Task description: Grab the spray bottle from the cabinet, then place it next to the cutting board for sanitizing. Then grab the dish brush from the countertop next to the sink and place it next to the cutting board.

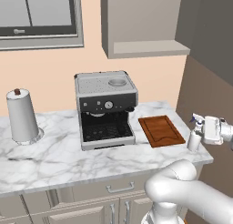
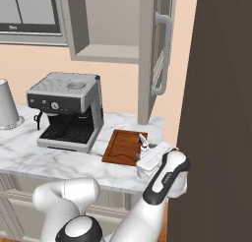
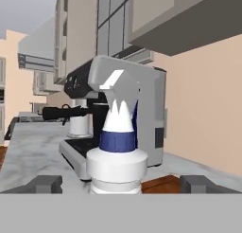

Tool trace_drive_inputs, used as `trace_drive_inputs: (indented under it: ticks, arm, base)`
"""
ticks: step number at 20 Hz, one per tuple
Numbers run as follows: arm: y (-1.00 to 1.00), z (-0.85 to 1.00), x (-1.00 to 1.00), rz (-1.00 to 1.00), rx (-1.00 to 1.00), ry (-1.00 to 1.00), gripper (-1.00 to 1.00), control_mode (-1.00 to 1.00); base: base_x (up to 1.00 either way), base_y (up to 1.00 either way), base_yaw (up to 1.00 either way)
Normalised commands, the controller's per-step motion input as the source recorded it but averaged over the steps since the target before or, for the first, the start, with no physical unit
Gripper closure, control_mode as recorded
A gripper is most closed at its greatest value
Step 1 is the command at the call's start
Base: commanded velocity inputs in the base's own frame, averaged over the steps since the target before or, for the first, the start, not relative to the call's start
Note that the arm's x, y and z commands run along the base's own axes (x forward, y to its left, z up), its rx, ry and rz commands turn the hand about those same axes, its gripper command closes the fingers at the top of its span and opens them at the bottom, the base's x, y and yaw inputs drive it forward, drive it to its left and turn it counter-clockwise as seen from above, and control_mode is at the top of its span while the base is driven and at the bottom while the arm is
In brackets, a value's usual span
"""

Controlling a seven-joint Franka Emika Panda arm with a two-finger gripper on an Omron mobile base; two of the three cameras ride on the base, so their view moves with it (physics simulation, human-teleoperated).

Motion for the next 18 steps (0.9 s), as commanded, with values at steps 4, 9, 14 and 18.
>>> trace_drive_inputs:
  ticks: [4,9,14,18]
  arm:
    - [-0.2,0.0,-0.02,0.0,0.0,0.0,-1.0,-1.0]
    - [-0.17,0.02,-0.13,0.0,0.0,0.0,-1.0,-1.0]
    - [-0.22,0.02,-0.4,0.0,0.0,-0.01,-1.0,-1.0]
    - [-0.08,0.34,-0.7,0.0,0.02,-0.07,-1.0,-1.0]
  base:
    - [0.0,0.0,0.0]
    - [0.0,0.0,0.0]
    - [0.0,0.0,0.0]
    - [0.0,0.0,0.0]
